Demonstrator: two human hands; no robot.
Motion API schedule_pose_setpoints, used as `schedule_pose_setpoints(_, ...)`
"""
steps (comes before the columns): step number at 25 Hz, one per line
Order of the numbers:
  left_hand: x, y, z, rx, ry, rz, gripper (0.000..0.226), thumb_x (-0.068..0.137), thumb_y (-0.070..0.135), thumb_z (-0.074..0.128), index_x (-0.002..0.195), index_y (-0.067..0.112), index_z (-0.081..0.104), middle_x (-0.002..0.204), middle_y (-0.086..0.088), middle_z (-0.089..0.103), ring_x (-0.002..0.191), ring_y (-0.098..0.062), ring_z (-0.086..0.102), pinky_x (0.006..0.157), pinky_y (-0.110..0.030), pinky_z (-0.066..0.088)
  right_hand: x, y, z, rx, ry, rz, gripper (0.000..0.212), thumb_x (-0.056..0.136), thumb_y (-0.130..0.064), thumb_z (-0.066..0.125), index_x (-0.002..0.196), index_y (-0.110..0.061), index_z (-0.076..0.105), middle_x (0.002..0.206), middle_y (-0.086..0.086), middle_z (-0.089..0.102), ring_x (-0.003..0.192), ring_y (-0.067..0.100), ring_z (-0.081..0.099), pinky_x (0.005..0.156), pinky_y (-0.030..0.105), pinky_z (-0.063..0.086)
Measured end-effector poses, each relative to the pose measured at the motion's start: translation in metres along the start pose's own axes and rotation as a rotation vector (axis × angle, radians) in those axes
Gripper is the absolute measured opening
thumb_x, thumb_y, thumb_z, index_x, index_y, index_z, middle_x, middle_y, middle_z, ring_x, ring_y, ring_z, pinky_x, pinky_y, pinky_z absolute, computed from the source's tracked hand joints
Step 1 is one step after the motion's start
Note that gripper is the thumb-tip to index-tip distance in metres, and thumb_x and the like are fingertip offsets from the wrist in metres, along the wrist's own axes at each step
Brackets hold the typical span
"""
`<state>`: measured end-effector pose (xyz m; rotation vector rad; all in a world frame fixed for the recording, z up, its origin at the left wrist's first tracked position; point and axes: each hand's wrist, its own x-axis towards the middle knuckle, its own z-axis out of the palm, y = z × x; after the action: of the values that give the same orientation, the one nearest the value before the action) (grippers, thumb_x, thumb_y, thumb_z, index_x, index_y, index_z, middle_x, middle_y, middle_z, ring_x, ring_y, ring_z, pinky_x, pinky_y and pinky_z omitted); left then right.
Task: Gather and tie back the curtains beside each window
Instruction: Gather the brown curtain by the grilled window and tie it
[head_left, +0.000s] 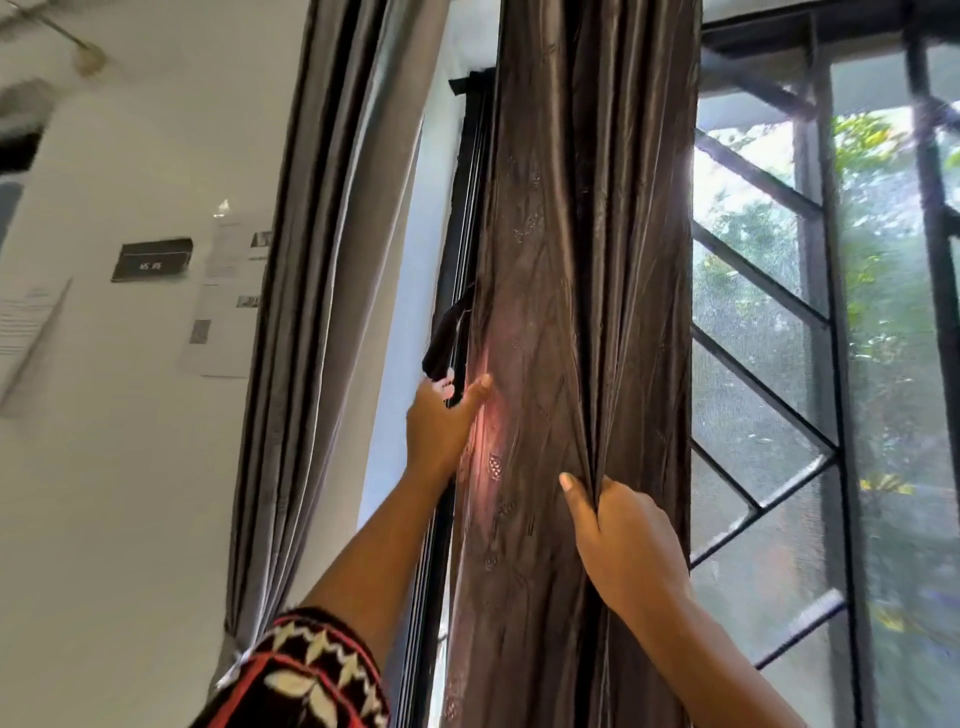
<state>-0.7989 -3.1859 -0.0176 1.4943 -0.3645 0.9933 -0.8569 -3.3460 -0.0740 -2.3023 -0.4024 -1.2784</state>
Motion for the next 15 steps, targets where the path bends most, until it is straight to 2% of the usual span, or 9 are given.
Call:
schedule_pose_setpoints(2, 0.028, 0.009, -0.002, -0.043, 0.05, 0.063, 0.057, 0.083, 0.031, 0.066, 0.128, 0.001, 0.049, 0.125, -0.024, 0.057, 0.115, -0.038, 0.054, 0.1, -0.049, 0.043, -0.001, 0.002, 0.002, -0.001, 0.022, -0.018, 0.042, 0.096, -0.044, 0.031, 0.063, -0.021, 0.041, 0.06, -0.008, 0.053, 0.06, 0.018, 0.056, 0.052, 0.023, 0.032)
schedule_pose_setpoints(4, 0.046, 0.017, -0.001, -0.153, -0.005, 0.109, 0.043, 0.086, 0.026, 0.063, 0.119, -0.001, 0.055, 0.118, -0.026, 0.059, 0.107, -0.036, 0.058, 0.095, -0.049, 0.047, 0.001, 0.003, 0.005, -0.053, 0.06, -0.033, 0.042, 0.096, -0.044, 0.03, 0.074, -0.017, 0.053, 0.072, -0.001, 0.064, 0.072, 0.022, 0.063, 0.056, 0.024, 0.031)
schedule_pose_setpoints(6, 0.053, 0.029, 0.005, -0.348, -0.051, 0.016, 0.028, 0.093, 0.035, 0.049, 0.1, 0.011, 0.06, 0.095, -0.012, 0.066, 0.088, -0.023, 0.063, 0.078, -0.038, 0.053, 0.005, 0.005, 0.008, -0.133, 0.069, -0.026, 0.044, 0.096, -0.045, 0.027, 0.084, -0.015, 0.057, 0.08, 0.003, 0.067, 0.079, 0.023, 0.065, 0.058, 0.025, 0.032)
schedule_pose_setpoints(9, 0.065, 0.03, 0.014, -0.543, -0.047, -0.119, 0.038, 0.097, 0.048, 0.028, 0.087, 0.022, 0.055, 0.082, -0.002, 0.063, 0.079, -0.015, 0.062, 0.069, -0.032, 0.048, 0.009, 0.007, 0.014, -0.216, 0.057, -0.002, 0.039, 0.097, -0.046, 0.023, 0.08, -0.022, 0.049, 0.082, 0.0, 0.066, 0.078, 0.021, 0.065, 0.057, 0.026, 0.034)
schedule_pose_setpoints(10, 0.067, 0.028, 0.016, -0.614, -0.072, -0.132, 0.04, 0.096, 0.05, 0.026, 0.09, 0.023, 0.055, 0.082, -0.002, 0.063, 0.08, -0.014, 0.062, 0.069, -0.032, 0.048, 0.011, 0.008, 0.016, -0.231, 0.059, 0.004, 0.036, 0.097, -0.045, 0.023, 0.076, -0.024, 0.044, 0.081, -0.001, 0.066, 0.078, 0.02, 0.065, 0.057, 0.026, 0.035)
schedule_pose_setpoints(12, 0.068, 0.027, 0.018, -0.676, -0.199, -0.12, 0.045, 0.095, 0.051, 0.03, 0.107, 0.017, 0.058, 0.092, -0.003, 0.066, 0.087, -0.014, 0.065, 0.07, -0.029, 0.051, 0.015, 0.011, 0.021, -0.26, 0.064, 0.012, 0.033, 0.098, -0.044, 0.023, 0.074, -0.025, 0.039, 0.082, -0.002, 0.066, 0.078, 0.021, 0.066, 0.058, 0.027, 0.035)
schedule_pose_setpoints(14, 0.066, 0.028, 0.026, -0.619, -0.314, -0.026, 0.043, 0.094, 0.042, 0.04, 0.119, 0.011, 0.057, 0.107, -0.001, 0.067, 0.098, -0.011, 0.064, 0.072, -0.024, 0.051, 0.02, 0.014, 0.029, -0.289, 0.067, 0.008, 0.033, 0.098, -0.041, 0.026, 0.082, -0.023, 0.049, 0.085, 0.0, 0.068, 0.082, 0.023, 0.066, 0.06, 0.028, 0.037)
schedule_pose_setpoints(15, 0.067, 0.028, 0.03, -0.608, -0.316, 0.041, 0.036, 0.094, 0.034, 0.046, 0.117, 0.009, 0.058, 0.101, 0.003, 0.07, 0.093, -0.007, 0.064, 0.072, -0.022, 0.05, 0.023, 0.013, 0.033, -0.303, 0.066, 0.001, 0.033, 0.098, -0.04, 0.028, 0.087, -0.022, 0.053, 0.087, 0.0, 0.068, 0.083, 0.023, 0.066, 0.06, 0.028, 0.036)
